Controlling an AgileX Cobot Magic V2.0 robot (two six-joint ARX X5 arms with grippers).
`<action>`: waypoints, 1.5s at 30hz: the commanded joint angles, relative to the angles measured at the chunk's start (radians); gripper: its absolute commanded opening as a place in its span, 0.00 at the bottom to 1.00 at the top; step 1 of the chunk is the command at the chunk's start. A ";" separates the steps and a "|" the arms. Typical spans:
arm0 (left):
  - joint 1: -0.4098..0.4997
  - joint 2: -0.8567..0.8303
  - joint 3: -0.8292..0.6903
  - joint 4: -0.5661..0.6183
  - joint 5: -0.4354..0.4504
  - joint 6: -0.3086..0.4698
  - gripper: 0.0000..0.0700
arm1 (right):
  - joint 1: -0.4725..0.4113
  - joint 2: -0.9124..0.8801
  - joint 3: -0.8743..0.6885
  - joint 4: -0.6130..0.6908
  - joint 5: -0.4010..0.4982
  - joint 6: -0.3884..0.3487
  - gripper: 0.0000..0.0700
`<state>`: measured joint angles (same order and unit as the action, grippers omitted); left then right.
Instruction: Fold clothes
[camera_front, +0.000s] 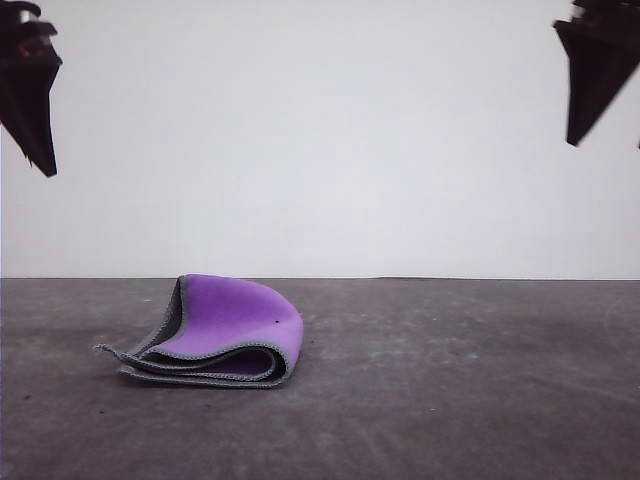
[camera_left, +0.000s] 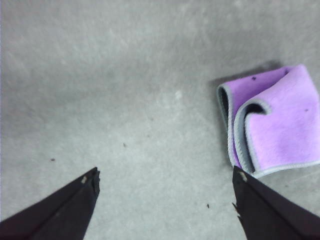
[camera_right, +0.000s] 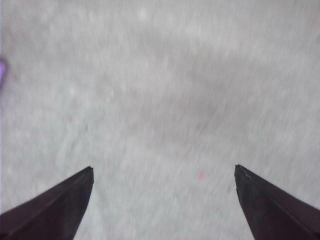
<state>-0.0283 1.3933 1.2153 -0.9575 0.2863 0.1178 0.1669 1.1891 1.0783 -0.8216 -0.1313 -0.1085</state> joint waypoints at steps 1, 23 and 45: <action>0.002 0.000 0.009 0.013 -0.002 0.001 0.74 | 0.001 -0.027 -0.037 0.039 -0.001 -0.008 0.81; 0.002 -0.001 0.009 0.032 0.002 0.001 0.01 | 0.000 -0.120 -0.192 0.243 0.009 0.042 0.02; 0.002 -0.003 0.011 0.042 0.000 -0.003 0.01 | 0.001 -0.120 -0.192 0.261 0.001 0.079 0.02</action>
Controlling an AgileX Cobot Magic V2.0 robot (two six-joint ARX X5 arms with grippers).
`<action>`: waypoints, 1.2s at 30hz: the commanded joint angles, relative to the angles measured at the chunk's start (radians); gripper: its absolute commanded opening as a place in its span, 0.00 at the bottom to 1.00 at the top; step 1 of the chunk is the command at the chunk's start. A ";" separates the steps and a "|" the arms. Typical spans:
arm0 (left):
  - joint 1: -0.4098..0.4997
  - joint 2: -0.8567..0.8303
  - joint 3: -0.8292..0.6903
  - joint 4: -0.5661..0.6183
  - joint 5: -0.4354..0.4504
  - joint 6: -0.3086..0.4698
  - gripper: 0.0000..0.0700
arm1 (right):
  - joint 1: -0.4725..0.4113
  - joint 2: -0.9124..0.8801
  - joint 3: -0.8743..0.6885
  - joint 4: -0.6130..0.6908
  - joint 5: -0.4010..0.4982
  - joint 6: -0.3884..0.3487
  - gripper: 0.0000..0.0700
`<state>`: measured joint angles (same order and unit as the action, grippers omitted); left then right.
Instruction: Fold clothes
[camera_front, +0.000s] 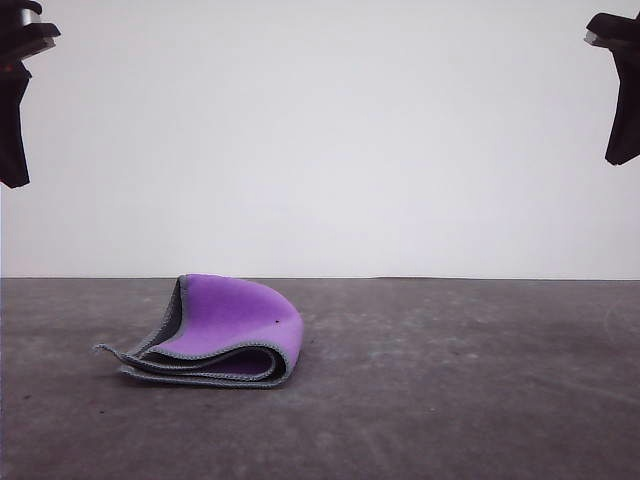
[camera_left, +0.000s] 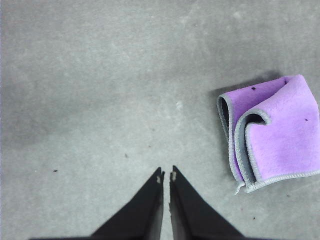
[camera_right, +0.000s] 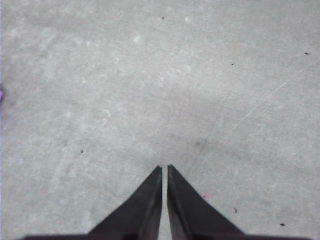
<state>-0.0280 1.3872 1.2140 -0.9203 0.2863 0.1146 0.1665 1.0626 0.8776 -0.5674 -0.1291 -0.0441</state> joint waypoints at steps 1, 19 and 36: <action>0.002 0.002 0.012 0.008 -0.002 0.000 0.01 | 0.001 0.007 0.009 0.007 -0.001 0.014 0.02; 0.023 -0.625 -0.669 0.654 -0.115 -0.131 0.01 | 0.001 0.007 0.009 0.008 -0.001 0.014 0.02; 0.050 -1.236 -1.118 0.727 -0.251 -0.158 0.01 | 0.001 0.007 0.009 0.008 -0.001 0.014 0.02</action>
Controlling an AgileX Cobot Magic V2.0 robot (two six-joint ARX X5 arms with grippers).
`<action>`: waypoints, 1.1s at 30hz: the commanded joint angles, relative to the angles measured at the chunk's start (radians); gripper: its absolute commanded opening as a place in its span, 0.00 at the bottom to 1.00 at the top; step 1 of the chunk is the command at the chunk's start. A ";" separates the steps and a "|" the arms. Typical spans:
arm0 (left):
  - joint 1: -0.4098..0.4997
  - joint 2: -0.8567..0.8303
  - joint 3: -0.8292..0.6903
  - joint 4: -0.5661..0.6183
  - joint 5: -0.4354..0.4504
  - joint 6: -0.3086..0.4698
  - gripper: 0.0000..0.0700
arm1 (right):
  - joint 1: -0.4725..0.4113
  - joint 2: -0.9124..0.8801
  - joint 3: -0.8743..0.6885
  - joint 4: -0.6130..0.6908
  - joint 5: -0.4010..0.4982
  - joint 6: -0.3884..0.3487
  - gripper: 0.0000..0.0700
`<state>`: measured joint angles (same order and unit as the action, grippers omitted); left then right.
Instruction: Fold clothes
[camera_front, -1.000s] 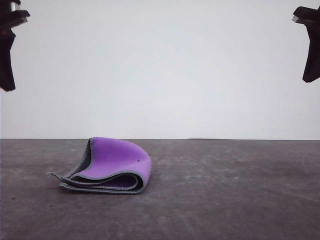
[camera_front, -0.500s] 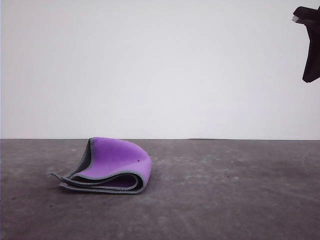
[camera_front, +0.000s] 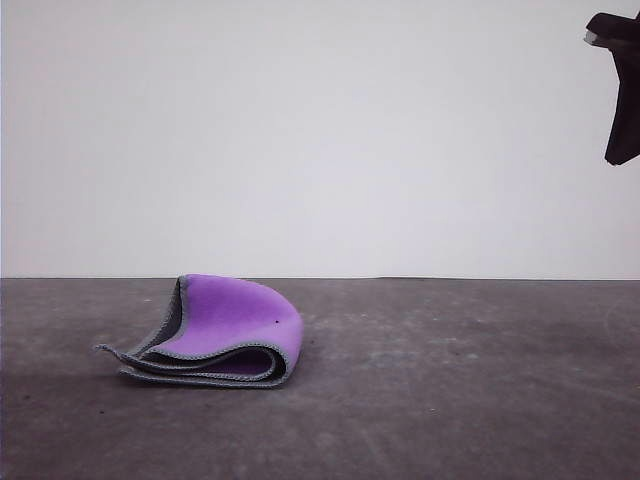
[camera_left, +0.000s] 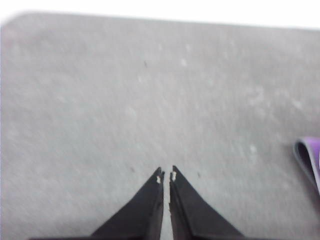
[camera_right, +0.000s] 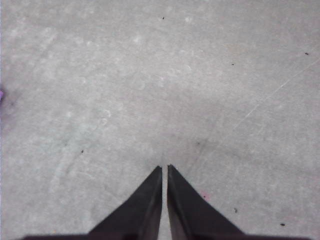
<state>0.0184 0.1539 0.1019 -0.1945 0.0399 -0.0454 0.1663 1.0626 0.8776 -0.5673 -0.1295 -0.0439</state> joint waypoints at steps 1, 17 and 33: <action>0.004 -0.017 -0.008 -0.011 -0.005 0.002 0.01 | 0.001 0.007 0.009 0.008 -0.001 0.014 0.02; 0.008 -0.152 -0.054 -0.094 -0.003 -0.021 0.01 | 0.001 0.007 0.009 0.009 -0.001 0.014 0.02; 0.007 -0.145 -0.054 -0.090 0.002 -0.099 0.01 | 0.001 0.007 0.009 0.015 -0.001 0.014 0.02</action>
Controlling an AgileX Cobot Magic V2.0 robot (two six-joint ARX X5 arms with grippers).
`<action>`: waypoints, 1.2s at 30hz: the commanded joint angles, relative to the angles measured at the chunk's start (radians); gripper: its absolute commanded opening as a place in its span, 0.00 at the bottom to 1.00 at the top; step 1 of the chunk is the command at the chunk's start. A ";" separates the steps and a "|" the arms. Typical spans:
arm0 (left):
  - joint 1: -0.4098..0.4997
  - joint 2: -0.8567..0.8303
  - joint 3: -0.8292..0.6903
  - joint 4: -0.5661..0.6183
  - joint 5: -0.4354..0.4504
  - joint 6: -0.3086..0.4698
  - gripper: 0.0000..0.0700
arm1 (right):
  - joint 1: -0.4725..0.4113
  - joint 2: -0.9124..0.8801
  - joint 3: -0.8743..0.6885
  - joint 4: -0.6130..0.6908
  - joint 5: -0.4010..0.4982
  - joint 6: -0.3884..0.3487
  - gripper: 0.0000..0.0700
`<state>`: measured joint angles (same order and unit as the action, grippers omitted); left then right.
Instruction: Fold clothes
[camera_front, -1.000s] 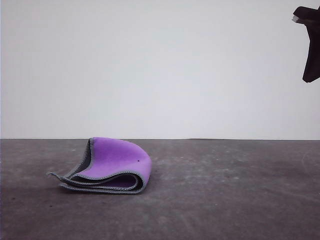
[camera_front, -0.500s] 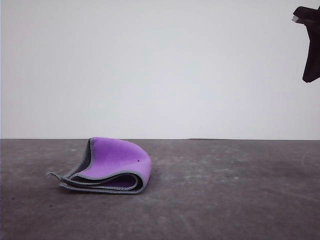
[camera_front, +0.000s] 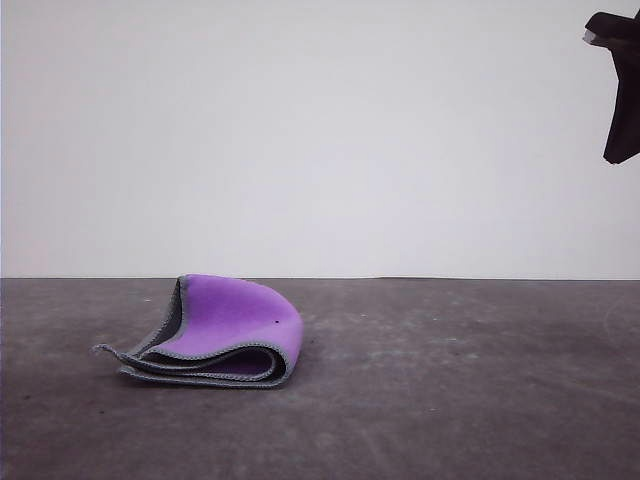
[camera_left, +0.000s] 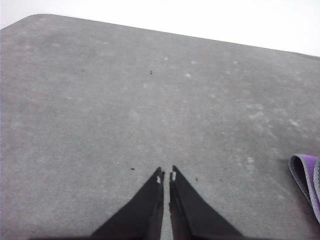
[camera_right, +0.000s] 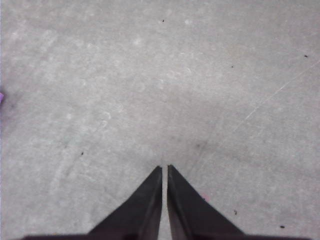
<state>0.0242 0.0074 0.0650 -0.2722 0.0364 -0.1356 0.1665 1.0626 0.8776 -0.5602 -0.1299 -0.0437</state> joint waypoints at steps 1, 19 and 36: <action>0.001 0.001 -0.018 -0.012 0.006 -0.009 0.01 | 0.001 0.007 0.009 0.008 0.000 0.014 0.02; 0.001 0.001 -0.018 -0.012 0.007 -0.009 0.01 | -0.024 -0.275 -0.112 0.101 -0.014 -0.191 0.02; 0.001 0.001 -0.018 -0.013 0.008 -0.009 0.01 | -0.115 -0.944 -0.749 0.320 -0.131 -0.146 0.02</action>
<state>0.0242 0.0074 0.0650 -0.2720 0.0372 -0.1360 0.0555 0.1312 0.1428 -0.2527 -0.2541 -0.2070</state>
